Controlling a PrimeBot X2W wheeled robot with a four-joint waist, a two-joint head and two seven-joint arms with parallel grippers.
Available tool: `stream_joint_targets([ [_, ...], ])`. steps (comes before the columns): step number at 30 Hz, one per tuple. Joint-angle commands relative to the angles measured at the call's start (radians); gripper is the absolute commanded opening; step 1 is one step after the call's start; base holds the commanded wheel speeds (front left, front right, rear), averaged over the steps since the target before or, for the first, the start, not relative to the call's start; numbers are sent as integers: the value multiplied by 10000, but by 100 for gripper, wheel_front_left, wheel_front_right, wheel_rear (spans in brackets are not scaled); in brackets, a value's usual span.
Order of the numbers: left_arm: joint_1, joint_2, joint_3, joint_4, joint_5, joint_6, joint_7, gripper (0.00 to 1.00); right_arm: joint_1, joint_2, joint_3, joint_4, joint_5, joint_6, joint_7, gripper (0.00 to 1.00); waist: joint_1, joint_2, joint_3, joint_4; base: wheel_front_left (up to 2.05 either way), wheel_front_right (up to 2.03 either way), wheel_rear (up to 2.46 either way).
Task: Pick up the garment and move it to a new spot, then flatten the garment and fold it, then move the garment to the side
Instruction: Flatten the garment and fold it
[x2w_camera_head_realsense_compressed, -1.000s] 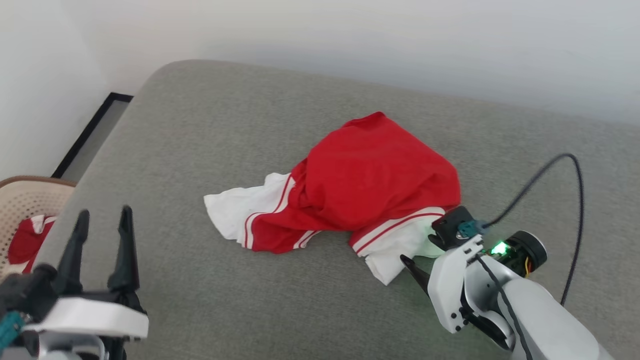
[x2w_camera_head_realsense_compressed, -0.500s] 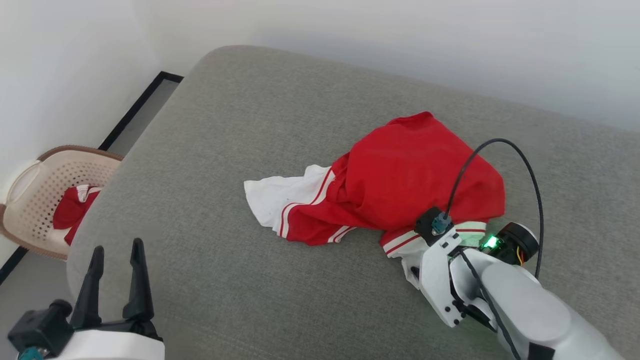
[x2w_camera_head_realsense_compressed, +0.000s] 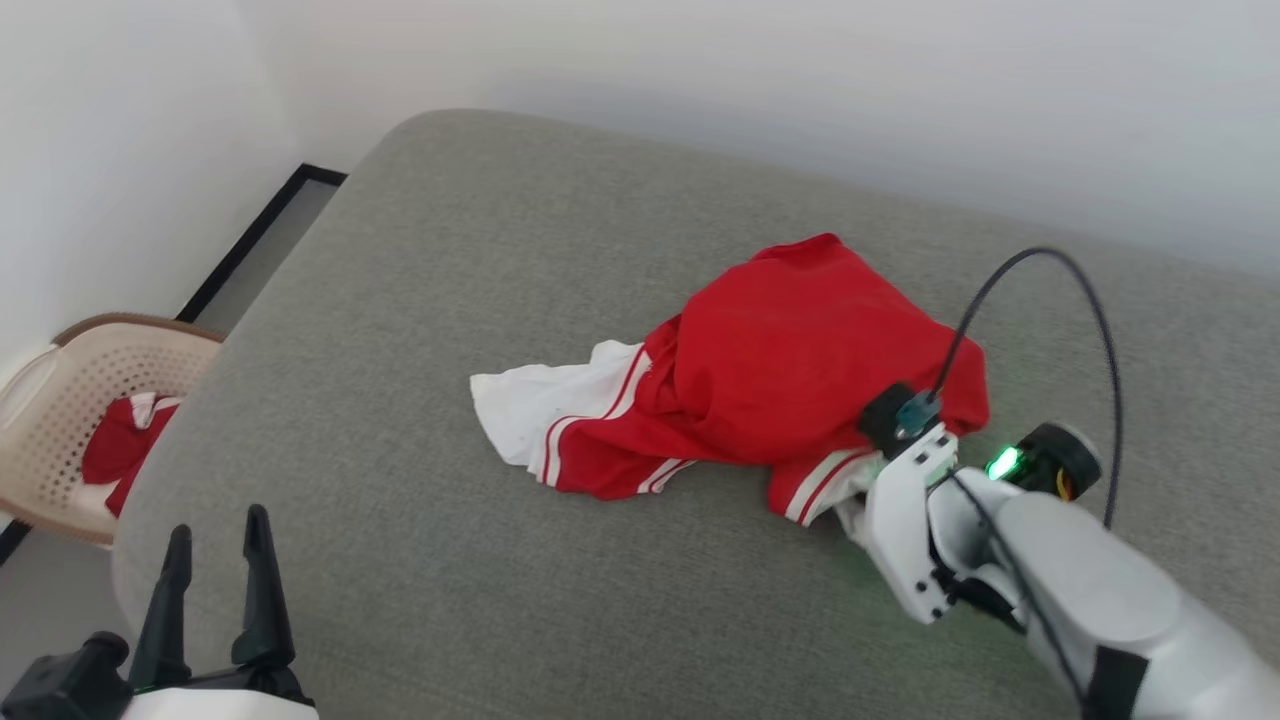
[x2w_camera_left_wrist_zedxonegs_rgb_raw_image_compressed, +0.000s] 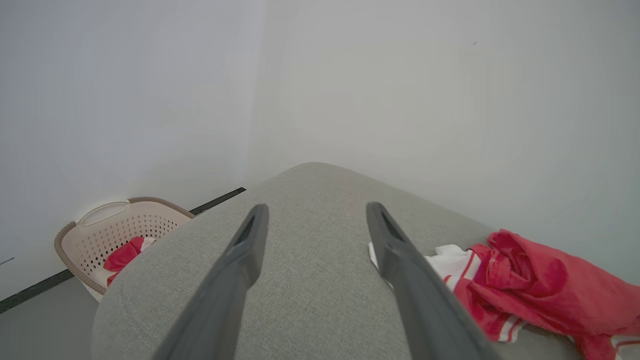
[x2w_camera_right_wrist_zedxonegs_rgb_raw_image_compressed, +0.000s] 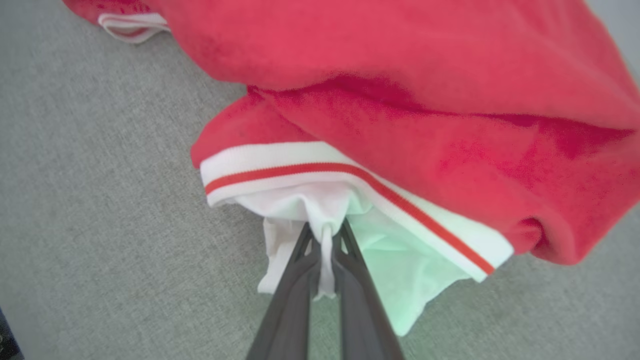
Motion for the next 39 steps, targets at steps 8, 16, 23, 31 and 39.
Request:
stream_joint_targets([
  [8,346,163,113,-231,-101,-35,-48,100,536,-1800,-994,-2034,722,-7,520,0,-1,0,-356,-766,0,0,0],
  [16,516,329,84,-320,-251,-35,-48,100,2308,-3192,-3457,-3473,458,-7,1597,0,-1,0,-388,-1190,0,0,0],
  [23,381,435,-42,-255,-388,-37,-48,100,3795,-2446,-4836,-3506,1,-7,1818,0,-1,0,-242,-1362,0,0,0],
  [31,248,632,-142,-167,-613,-36,-48,100,3558,-1667,-5307,-3362,-384,-7,1742,100,-1,0,-109,-1708,0,0,0],
  [39,144,1069,-499,-73,-945,-36,-48,100,3941,-1584,-6314,-5327,-479,-7,1899,100,-1,0,-28,-2300,0,0,0],
])
